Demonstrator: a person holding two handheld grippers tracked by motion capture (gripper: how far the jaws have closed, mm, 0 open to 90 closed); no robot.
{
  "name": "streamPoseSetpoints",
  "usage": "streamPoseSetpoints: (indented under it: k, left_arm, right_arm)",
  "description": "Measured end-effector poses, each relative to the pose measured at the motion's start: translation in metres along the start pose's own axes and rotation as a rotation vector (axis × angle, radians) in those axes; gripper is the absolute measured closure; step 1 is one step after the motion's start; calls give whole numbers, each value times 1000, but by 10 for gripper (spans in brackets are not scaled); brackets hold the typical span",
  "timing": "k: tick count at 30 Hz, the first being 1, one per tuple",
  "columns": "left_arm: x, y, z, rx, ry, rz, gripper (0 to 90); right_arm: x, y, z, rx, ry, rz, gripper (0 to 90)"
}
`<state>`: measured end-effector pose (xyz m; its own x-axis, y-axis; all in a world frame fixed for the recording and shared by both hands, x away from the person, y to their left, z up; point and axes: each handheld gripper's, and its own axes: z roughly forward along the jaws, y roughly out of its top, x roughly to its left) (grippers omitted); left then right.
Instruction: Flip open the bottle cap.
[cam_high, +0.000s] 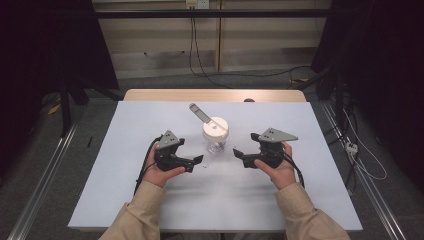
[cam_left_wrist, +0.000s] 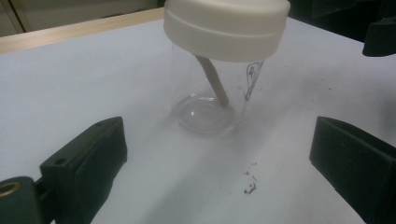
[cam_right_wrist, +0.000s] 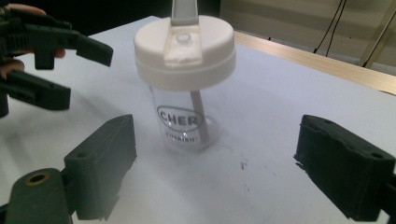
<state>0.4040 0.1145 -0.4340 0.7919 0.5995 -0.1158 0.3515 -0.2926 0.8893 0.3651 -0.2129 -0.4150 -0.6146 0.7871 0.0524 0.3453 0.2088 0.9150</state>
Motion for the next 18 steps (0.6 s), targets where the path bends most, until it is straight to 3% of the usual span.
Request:
streamPoseSetpoints:
  k: [18]
  left_arm:
    - [9, -17, -37, 5, 11, 4, 45]
  right_arm:
    - [-7, -42, -37, 16, -32, 43, 99]
